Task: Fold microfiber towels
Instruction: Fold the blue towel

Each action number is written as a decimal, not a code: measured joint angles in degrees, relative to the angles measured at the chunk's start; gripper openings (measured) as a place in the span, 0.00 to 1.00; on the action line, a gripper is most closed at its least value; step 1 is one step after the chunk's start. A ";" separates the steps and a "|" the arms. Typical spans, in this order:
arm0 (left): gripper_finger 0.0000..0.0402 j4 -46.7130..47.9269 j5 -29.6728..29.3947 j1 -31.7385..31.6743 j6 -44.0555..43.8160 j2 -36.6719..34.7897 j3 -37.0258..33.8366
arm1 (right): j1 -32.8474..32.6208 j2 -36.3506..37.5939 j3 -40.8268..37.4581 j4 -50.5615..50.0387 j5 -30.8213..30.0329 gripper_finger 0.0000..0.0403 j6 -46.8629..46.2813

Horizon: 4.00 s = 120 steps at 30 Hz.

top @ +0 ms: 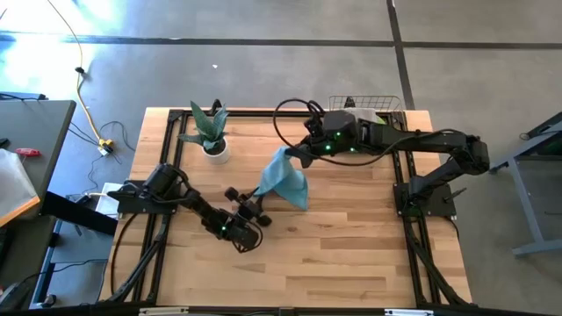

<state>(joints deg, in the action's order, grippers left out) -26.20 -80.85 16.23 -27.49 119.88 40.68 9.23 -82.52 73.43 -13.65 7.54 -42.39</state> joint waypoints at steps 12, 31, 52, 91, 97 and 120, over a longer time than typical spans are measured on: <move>0.01 -0.18 -2.53 -0.63 -0.16 0.12 -0.17 | -0.39 0.00 -0.02 -1.55 -0.05 0.00 0.00; 0.00 7.74 10.36 2.70 29.03 -32.50 -0.21 | -3.81 4.85 -0.09 -10.71 6.32 0.00 2.39; 0.00 30.76 45.93 -3.85 22.10 -64.46 1.54 | -7.02 11.03 -0.09 -32.33 -0.09 0.00 10.38; 0.00 74.61 27.47 -15.86 36.93 -48.97 32.03 | -0.10 10.78 1.53 -34.16 -23.65 0.00 18.17; 0.00 74.56 24.05 -17.89 37.60 -48.56 32.02 | 0.54 10.78 1.57 -31.42 -26.52 0.00 21.41; 0.00 75.26 65.68 -12.04 18.42 -45.41 32.01 | -7.12 10.80 1.57 -43.89 1.14 0.00 4.78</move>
<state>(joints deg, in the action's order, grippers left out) 49.05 -15.17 4.19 -9.07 74.48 72.69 2.12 -71.72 75.00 -57.54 8.68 -37.61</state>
